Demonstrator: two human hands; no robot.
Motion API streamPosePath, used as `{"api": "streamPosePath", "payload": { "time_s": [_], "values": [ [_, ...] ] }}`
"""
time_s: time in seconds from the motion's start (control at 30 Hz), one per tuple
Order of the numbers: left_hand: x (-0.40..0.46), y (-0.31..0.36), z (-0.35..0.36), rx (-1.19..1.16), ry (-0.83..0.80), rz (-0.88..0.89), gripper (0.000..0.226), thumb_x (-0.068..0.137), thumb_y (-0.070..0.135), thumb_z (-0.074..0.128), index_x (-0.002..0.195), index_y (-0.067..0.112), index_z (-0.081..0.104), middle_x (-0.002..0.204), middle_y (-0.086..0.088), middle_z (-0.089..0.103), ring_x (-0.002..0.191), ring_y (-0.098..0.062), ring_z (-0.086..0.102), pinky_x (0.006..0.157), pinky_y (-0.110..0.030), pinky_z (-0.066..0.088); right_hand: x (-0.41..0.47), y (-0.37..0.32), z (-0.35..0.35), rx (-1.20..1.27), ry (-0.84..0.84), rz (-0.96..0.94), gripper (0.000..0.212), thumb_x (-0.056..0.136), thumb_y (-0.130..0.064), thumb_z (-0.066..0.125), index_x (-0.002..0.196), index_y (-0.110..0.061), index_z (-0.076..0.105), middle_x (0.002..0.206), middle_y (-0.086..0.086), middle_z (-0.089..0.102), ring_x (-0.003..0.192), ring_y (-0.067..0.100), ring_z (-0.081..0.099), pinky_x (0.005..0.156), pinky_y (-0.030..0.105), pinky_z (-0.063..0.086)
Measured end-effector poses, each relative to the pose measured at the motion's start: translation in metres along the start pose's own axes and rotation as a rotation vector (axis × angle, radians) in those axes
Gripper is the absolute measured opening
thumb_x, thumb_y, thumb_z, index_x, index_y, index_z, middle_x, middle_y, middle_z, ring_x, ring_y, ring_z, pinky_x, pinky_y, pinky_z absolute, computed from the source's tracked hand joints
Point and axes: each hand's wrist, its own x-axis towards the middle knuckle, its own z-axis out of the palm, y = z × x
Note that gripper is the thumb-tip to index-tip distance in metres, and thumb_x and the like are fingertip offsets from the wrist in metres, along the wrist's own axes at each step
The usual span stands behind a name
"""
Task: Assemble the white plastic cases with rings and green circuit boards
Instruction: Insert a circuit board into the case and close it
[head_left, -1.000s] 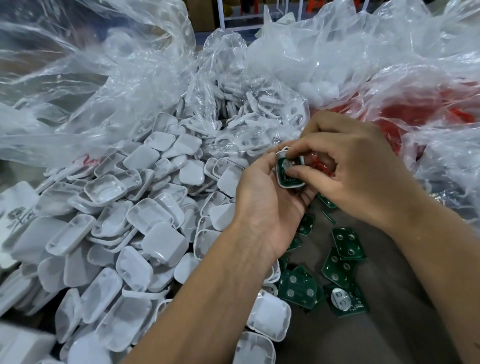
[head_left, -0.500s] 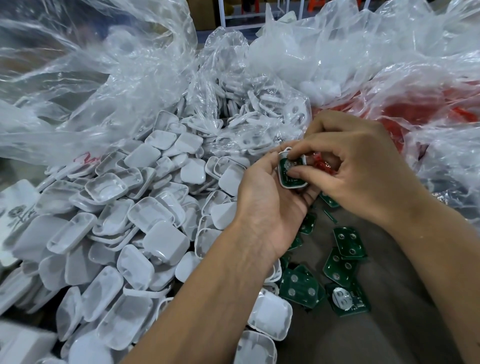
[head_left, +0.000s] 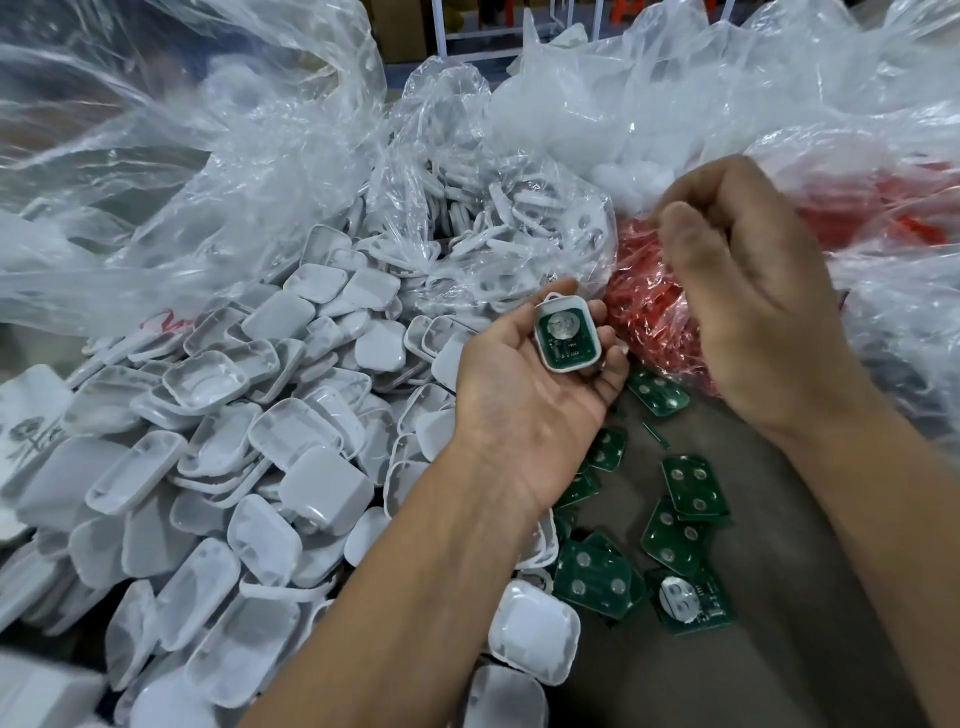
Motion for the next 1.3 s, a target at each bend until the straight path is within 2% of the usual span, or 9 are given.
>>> {"api": "streamPosePath", "payload": {
  "time_s": [0.17, 0.3, 0.4, 0.57, 0.77, 0.87, 0.97, 1.07, 1.3],
  "values": [
    [-0.001, 0.001, -0.001, -0.050, -0.014, -0.006, 0.030, 0.099, 0.018, 0.037, 0.104, 0.010, 0.065, 0.090, -0.013, 0.062, 0.076, -0.021, 0.054, 0.070, -0.031, 0.047, 0.004, 0.002, -0.002, 0.240, 0.045, 0.289, 0.023, 0.085, -0.009, 0.048, 0.100, -0.025, 0.054, 0.088, 0.009, 0.046, 0.068, 0.025, 0.034, 0.059, 0.048, 0.024],
    [-0.003, 0.001, 0.000, -0.034, -0.057, 0.024, 0.026, 0.093, 0.021, 0.043, 0.101, 0.010, 0.065, 0.090, -0.013, 0.061, 0.076, -0.021, 0.054, 0.071, -0.032, 0.045, 0.003, 0.008, -0.001, 0.095, 0.015, 0.306, 0.021, 0.081, -0.020, 0.062, 0.101, -0.026, 0.061, 0.067, -0.023, 0.053, 0.056, 0.001, 0.046, 0.053, 0.016, 0.034],
    [-0.003, 0.001, 0.000, -0.011, -0.076, 0.046, 0.030, 0.096, 0.031, 0.041, 0.099, 0.010, 0.063, 0.090, -0.014, 0.060, 0.075, -0.022, 0.053, 0.071, -0.033, 0.043, 0.003, 0.010, -0.002, 0.032, 0.029, 0.259, 0.016, 0.085, -0.020, 0.078, 0.100, -0.023, 0.074, 0.069, -0.031, 0.059, 0.060, -0.003, 0.055, 0.055, 0.011, 0.041],
    [-0.003, 0.000, -0.001, 0.057, -0.085, 0.076, 0.042, 0.105, 0.042, 0.034, 0.100, 0.011, 0.062, 0.087, -0.014, 0.061, 0.074, -0.022, 0.054, 0.070, -0.033, 0.043, 0.005, 0.013, -0.003, -0.007, 0.069, 0.268, 0.034, 0.085, -0.020, 0.086, 0.114, -0.034, 0.076, 0.108, -0.013, 0.073, 0.093, 0.005, 0.070, 0.085, 0.035, 0.061],
    [-0.003, -0.002, 0.000, 0.117, -0.102, 0.110, 0.029, 0.101, 0.031, 0.040, 0.100, 0.011, 0.062, 0.085, -0.012, 0.060, 0.074, -0.022, 0.053, 0.070, -0.032, 0.043, 0.003, 0.015, -0.003, 0.081, 0.138, 0.378, 0.038, 0.073, -0.026, 0.094, 0.102, -0.021, 0.070, 0.093, 0.004, 0.076, 0.079, 0.027, 0.076, 0.072, 0.047, 0.063],
    [-0.002, -0.003, 0.000, 0.111, -0.115, 0.109, 0.024, 0.087, 0.007, 0.043, 0.101, 0.010, 0.063, 0.087, -0.013, 0.061, 0.074, -0.022, 0.053, 0.071, -0.032, 0.045, 0.004, 0.014, -0.002, 0.124, 0.131, 0.414, 0.013, 0.089, -0.016, 0.081, 0.098, -0.023, 0.074, 0.085, 0.006, 0.075, 0.069, 0.018, 0.072, 0.060, 0.027, 0.056],
    [-0.002, -0.003, 0.002, 0.117, -0.105, 0.115, 0.030, 0.083, 0.001, 0.041, 0.101, 0.010, 0.063, 0.089, -0.013, 0.061, 0.075, -0.023, 0.053, 0.070, -0.031, 0.046, 0.005, 0.015, -0.002, 0.163, 0.099, 0.468, 0.027, 0.099, -0.007, 0.067, 0.107, -0.031, 0.076, 0.092, 0.004, 0.074, 0.073, 0.010, 0.069, 0.059, 0.021, 0.051],
    [-0.003, -0.003, 0.002, 0.121, -0.100, 0.109, 0.026, 0.085, 0.006, 0.043, 0.102, 0.009, 0.063, 0.088, -0.014, 0.062, 0.074, -0.023, 0.054, 0.070, -0.032, 0.046, 0.004, 0.016, -0.002, 0.118, 0.120, 0.513, 0.035, 0.093, -0.014, 0.077, 0.119, -0.033, 0.065, 0.101, 0.003, 0.076, 0.088, 0.021, 0.074, 0.072, 0.037, 0.056],
    [-0.004, -0.003, 0.001, 0.090, -0.087, 0.121, 0.027, 0.096, 0.033, 0.046, 0.098, 0.011, 0.062, 0.087, -0.012, 0.060, 0.073, -0.022, 0.054, 0.069, -0.032, 0.044, 0.004, 0.007, -0.003, 0.308, 0.127, 0.394, 0.030, 0.095, -0.002, 0.072, 0.116, -0.022, 0.074, 0.088, 0.007, 0.077, 0.062, 0.022, 0.072, 0.046, 0.021, 0.049]
  ]
}}
